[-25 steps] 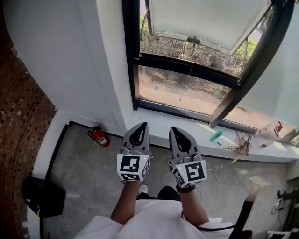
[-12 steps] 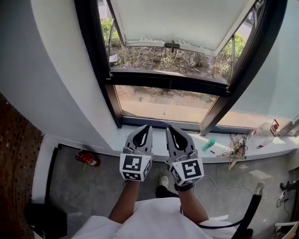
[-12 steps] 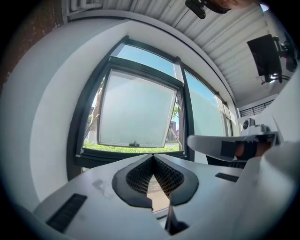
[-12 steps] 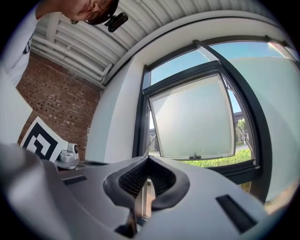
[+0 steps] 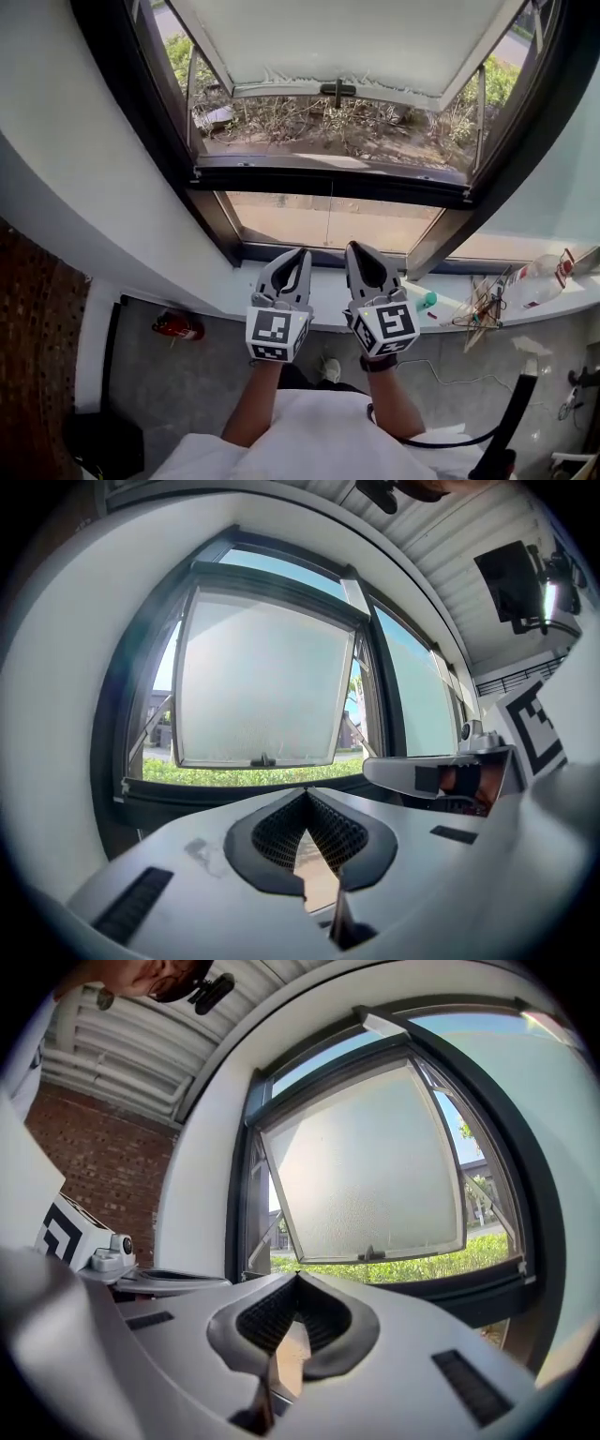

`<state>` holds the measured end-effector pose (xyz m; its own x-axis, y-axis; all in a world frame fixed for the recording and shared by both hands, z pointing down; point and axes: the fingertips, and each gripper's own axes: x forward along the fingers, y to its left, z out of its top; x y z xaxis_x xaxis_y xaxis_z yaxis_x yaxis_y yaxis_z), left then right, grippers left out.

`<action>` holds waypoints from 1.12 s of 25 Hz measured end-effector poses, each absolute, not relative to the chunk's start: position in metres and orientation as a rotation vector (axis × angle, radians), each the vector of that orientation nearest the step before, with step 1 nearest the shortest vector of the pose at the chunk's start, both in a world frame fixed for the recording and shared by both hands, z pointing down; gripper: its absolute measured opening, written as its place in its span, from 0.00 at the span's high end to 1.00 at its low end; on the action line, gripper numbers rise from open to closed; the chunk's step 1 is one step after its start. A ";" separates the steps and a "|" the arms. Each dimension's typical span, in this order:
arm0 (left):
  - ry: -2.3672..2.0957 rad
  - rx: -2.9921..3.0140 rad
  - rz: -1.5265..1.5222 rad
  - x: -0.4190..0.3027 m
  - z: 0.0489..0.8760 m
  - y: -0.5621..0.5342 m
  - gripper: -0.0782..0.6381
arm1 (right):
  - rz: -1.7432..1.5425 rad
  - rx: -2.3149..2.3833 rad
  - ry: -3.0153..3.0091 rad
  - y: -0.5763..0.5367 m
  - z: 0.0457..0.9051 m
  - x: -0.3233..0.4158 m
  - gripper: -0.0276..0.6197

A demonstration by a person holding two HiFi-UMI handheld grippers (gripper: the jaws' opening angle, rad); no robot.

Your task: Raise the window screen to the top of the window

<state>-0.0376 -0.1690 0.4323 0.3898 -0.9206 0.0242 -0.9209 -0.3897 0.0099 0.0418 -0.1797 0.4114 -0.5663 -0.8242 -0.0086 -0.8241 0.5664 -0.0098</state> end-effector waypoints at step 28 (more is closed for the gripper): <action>-1.466 3.129 1.331 -0.050 0.516 -0.365 0.75 | -0.195 -1.755 2.758 -0.286 0.488 0.028 0.97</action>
